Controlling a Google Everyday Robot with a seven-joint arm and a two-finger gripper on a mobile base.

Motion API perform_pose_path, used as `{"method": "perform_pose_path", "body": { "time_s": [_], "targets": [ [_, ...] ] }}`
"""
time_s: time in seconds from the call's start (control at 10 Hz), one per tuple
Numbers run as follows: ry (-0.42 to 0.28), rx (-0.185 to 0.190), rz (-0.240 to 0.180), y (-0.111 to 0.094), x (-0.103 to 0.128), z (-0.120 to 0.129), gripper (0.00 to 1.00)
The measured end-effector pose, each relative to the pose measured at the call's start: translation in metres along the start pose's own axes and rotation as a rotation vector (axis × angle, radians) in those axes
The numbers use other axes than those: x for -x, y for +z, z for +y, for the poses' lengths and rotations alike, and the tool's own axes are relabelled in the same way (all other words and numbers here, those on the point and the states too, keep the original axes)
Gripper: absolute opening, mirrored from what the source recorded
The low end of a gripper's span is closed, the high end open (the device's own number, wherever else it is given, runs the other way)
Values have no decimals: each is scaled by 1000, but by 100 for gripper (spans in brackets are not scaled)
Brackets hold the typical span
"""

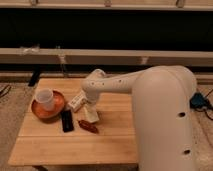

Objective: Wipe the white sponge on the table

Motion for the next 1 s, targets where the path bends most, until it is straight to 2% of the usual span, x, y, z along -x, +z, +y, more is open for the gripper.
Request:
{"method": "perform_pose_path", "body": {
  "time_s": [0.3,0.6,1.0],
  "targets": [
    [62,-21,20,-14,-31,3,80],
    [112,-49,42,-22,-50,2,80],
    [146,-121,56,-34,-70,-11,80]
  ]
}}
